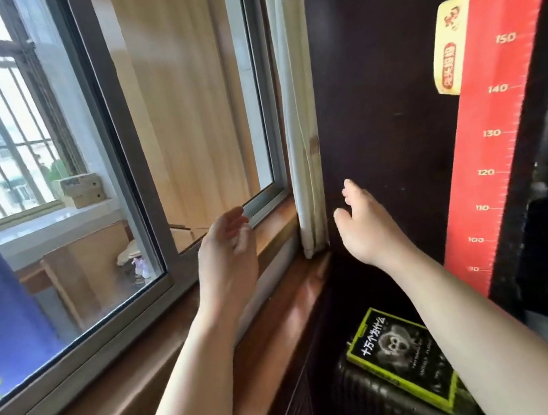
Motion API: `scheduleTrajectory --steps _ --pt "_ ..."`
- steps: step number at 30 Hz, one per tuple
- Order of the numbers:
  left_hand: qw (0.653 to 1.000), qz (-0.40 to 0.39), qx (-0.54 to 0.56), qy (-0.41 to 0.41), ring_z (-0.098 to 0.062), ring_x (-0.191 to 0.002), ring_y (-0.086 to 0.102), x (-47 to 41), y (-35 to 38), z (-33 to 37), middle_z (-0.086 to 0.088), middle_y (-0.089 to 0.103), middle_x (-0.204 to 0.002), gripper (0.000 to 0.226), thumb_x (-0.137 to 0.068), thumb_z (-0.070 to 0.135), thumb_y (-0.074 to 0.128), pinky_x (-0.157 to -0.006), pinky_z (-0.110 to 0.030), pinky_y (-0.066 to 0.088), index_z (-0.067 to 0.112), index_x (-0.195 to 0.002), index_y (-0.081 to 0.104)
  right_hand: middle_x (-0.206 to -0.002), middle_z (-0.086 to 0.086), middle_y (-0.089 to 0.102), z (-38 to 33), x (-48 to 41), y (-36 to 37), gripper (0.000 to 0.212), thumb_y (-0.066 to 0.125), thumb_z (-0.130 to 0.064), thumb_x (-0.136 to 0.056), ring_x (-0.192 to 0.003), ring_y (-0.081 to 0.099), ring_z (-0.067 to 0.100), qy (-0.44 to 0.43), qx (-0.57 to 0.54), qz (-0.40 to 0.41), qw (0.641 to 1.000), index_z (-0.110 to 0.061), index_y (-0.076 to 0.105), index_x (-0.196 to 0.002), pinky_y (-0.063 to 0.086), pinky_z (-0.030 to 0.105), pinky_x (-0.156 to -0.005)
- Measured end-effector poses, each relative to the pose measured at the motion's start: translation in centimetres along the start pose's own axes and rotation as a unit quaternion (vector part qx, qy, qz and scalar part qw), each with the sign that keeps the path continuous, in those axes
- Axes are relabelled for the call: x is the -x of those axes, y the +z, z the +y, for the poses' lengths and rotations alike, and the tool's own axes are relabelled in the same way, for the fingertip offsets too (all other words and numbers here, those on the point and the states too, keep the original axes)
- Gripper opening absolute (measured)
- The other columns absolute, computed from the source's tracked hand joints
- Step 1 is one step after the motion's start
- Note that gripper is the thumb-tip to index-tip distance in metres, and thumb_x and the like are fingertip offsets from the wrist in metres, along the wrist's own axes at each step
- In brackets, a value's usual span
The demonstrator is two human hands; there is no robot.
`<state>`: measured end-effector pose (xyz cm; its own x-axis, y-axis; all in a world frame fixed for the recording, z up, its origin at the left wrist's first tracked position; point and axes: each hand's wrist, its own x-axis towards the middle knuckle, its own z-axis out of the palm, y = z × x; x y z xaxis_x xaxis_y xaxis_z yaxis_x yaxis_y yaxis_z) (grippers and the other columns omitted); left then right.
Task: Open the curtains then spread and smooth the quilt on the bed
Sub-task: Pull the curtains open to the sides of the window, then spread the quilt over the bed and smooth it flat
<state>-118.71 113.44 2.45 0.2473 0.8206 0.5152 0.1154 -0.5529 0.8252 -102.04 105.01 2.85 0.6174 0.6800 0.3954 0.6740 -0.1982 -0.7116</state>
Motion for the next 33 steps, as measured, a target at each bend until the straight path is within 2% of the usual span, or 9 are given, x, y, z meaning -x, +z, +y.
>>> scheduleTrajectory --steps 2,6,8,10,13,15,25,30,33 --pt "1.0 -0.017 0.018 0.002 0.001 -0.095 0.059 0.9 2.4 1.2 0.009 0.067 -0.107 0.028 -0.094 0.014 0.05 -0.079 -0.005 0.041 0.022 -0.118 0.062 -0.154 0.013 0.028 1.7 1.0 -2.2 0.058 0.039 -0.013 -0.097 -0.142 0.029 0.021 0.018 -0.008 0.022 1.0 -0.005 0.018 -0.15 0.021 0.028 -0.114" --pt "0.996 -0.058 0.067 0.017 -0.006 -0.103 0.062 3.5 8.3 4.3 0.007 0.069 -0.109 0.029 -0.092 0.015 0.051 -0.09 -0.017 0.046 0.021 -0.117 0.065 -0.156 0.01 0.026 5.8 3.5 -7.3 0.06 0.043 -0.016 -0.097 -0.143 0.027 0.018 0.044 -0.016 0.07 0.996 -0.009 0.018 -0.151 0.021 0.031 -0.118" --pt "0.994 -0.081 0.072 0.033 -0.001 -0.1 0.06 5.2 11.7 6.2 0.009 0.068 -0.11 0.028 -0.093 0.017 0.051 -0.08 0.0 0.039 0.02 -0.117 0.065 -0.156 0.007 0.026 8.1 5.0 -10.5 0.06 0.044 -0.019 -0.098 -0.143 0.027 0.016 0.057 -0.011 0.087 0.995 -0.01 0.018 -0.151 0.021 0.029 -0.117" --pt "0.989 -0.109 0.083 0.051 0.003 -0.099 0.058 7.4 15.7 8.4 0.01 0.067 -0.11 0.027 -0.094 0.017 0.051 -0.074 0.007 0.034 0.018 -0.117 0.066 -0.156 0.006 0.025 10.9 6.6 -14.3 0.06 0.043 -0.021 -0.099 -0.143 0.026 0.015 0.073 -0.001 0.107 0.992 -0.011 0.018 -0.152 0.02 0.03 -0.118" --pt "0.977 -0.162 0.118 0.068 0.008 -0.095 0.059 10.8 21.4 11.6 0.013 0.068 -0.103 0.024 -0.095 0.017 0.051 -0.08 0.0 0.041 0.022 -0.112 0.067 -0.156 0.004 0.026 15.2 8.9 -19.9 0.06 0.042 -0.025 -0.099 -0.143 0.026 0.015 0.106 0.009 0.135 0.985 -0.015 0.016 -0.152 0.022 0.033 -0.118" --pt "0.967 -0.199 0.141 0.07 0.013 -0.087 0.06 12.9 24.9 13.4 0.017 0.068 -0.093 0.023 -0.095 0.014 0.049 -0.075 -0.003 0.044 0.028 -0.102 0.066 -0.157 0.0 0.024 17.6 10.4 -23.4 0.06 0.041 -0.027 -0.1 -0.144 0.025 0.013 0.132 0.014 0.149 0.98 -0.018 0.014 -0.153 0.022 0.033 -0.118" --pt "0.909 -0.353 0.204 0.084 -0.001 -0.111 0.057 26.0 41.7 22.9 0.008 0.065 -0.119 0.033 -0.098 0.015 0.044 -0.087 -0.006 0.039 0.018 -0.126 0.06 -0.158 -0.001 0.021 29.3 19.5 -41.0 0.059 0.038 -0.027 -0.102 -0.144 0.024 0.015 0.236 0.079 0.229 0.941 -0.019 0.012 -0.153 0.022 0.031 -0.114" --pt "0.881 -0.408 0.22 0.096 0.009 -0.098 0.057 33.2 48.3 27.1 0.009 0.064 -0.115 0.03 -0.099 0.017 0.042 -0.074 0.001 0.037 0.019 -0.123 0.06 -0.159 -0.003 0.017 34.1 24.8 -47.7 0.059 0.037 -0.03 -0.102 -0.145 0.023 0.016 0.295 0.112 0.262 0.912 -0.021 0.009 -0.153 0.024 0.034 -0.115" --pt "0.865 -0.435 0.229 0.104 -0.002 -0.109 0.056 36.6 51.5 29.3 0.008 0.063 -0.12 0.032 -0.099 0.019 0.042 -0.088 -0.012 0.042 0.019 -0.126 0.06 -0.16 -0.003 0.015 35.8 27.5 -51.0 0.058 0.035 -0.03 -0.102 -0.144 0.023 0.017 0.322 0.12 0.284 0.895 -0.022 0.009 -0.154 0.025 0.036 -0.116"
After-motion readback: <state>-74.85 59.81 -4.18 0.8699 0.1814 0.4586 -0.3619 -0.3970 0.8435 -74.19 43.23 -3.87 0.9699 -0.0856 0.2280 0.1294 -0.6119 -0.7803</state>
